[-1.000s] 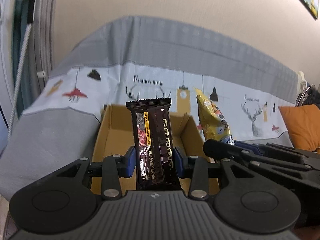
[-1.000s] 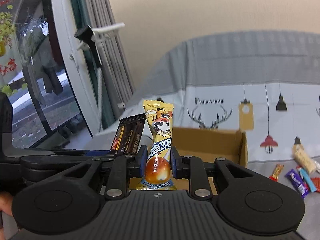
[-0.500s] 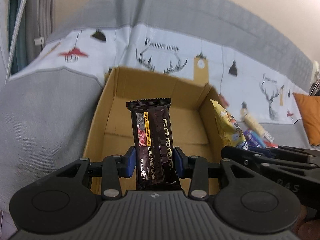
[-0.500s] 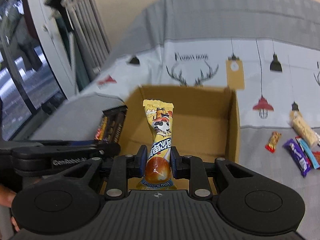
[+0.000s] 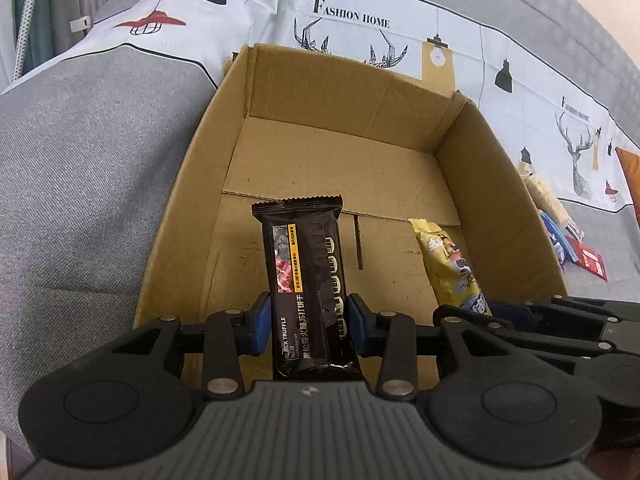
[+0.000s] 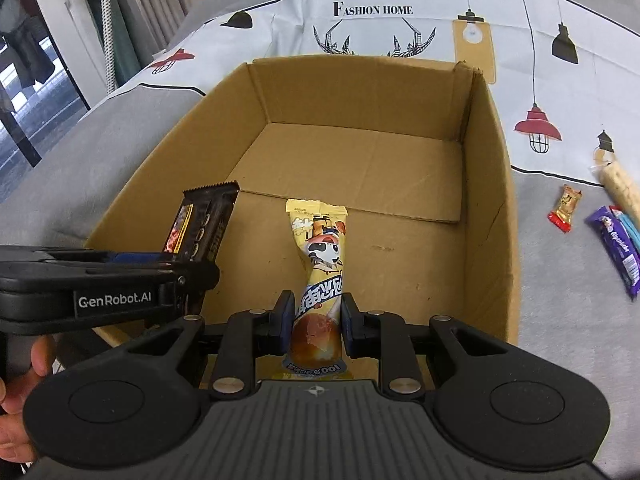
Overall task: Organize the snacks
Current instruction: 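Open both tools to drop the snacks into the box and withdraw, then grasp the purple candy bar with left tool while right tool grasps blue stick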
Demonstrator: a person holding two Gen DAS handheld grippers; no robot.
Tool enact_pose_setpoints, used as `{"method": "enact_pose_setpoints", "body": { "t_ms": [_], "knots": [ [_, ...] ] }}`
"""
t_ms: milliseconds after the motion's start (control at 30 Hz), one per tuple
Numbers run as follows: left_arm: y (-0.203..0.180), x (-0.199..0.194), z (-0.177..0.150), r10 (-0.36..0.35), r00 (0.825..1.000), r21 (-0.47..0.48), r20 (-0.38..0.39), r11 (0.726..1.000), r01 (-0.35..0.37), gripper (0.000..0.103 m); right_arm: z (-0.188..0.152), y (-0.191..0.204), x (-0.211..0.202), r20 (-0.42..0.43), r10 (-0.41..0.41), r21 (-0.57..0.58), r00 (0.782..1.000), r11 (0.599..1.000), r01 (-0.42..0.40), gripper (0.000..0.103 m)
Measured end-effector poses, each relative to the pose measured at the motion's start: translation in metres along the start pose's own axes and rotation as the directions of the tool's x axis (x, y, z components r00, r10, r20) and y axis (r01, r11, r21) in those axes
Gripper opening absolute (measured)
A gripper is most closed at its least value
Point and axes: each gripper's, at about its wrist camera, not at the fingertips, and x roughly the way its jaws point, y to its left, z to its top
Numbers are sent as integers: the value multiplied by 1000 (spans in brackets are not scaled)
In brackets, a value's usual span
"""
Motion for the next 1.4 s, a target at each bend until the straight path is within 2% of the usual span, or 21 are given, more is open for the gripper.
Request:
{"method": "enact_pose_setpoints", "body": {
  "t_ms": [67,100,133,167,200,233,267,467,600,733,833,967,1167,1333,1367,1400],
  "knots": [
    [-3,-5,0,-1,1000,8,2,1000,1,52,1,0,-3,9,9,-9,1000,1000,-9,27],
    [-6,-7,1,29,1000,5,-1,1000,-29,71,2,0,-6,21,23,-13,1000,1000,-23,42],
    [-6,-10,3,84,996,-8,-1,996,-84,88,3,-1,-10,35,42,-9,999,999,-41,51],
    [-6,-15,4,104,994,-22,15,994,-104,94,5,-5,-17,59,34,9,998,999,-34,57],
    [-4,-22,5,88,996,-34,32,996,-87,101,6,-11,-23,84,35,27,996,999,-37,73],
    [-3,-27,5,63,997,-46,42,997,-61,103,7,-17,-30,112,46,47,993,998,-52,88],
    [-3,-32,5,41,998,-56,53,998,-38,103,8,-25,-38,139,55,63,989,996,-65,93],
    [-39,-55,4,15,996,3,82,1000,-16,103,-5,-52,-70,200,33,83,979,995,-51,93],
    [-65,-63,6,26,994,25,102,999,-29,103,-22,-75,-90,240,65,150,969,983,-103,95],
    [-87,-67,7,32,993,3,109,999,-33,103,-35,-95,-106,256,83,143,963,982,-123,96],
    [-109,-67,12,32,995,22,94,999,-34,103,-45,-117,-120,303,56,168,951,979,-111,97],
    [-149,-65,17,40,992,92,123,994,-51,103,-53,-159,-128,354,-8,249,935,965,-86,97],
    [-221,-31,27,-27,992,227,120,974,-1,103,-60,-229,-129,407,-82,231,910,973,-15,97],
    [-270,24,41,-49,996,237,72,971,31,103,-57,-298,-114,444,-79,241,893,970,-34,96],
    [-277,38,44,-53,997,222,55,974,40,103,-56,-311,-109,447,-86,237,891,971,-25,94],
    [-286,54,48,-49,998,202,33,978,42,103,-55,-322,-105,447,-102,244,889,970,-12,85]
  ]
}}
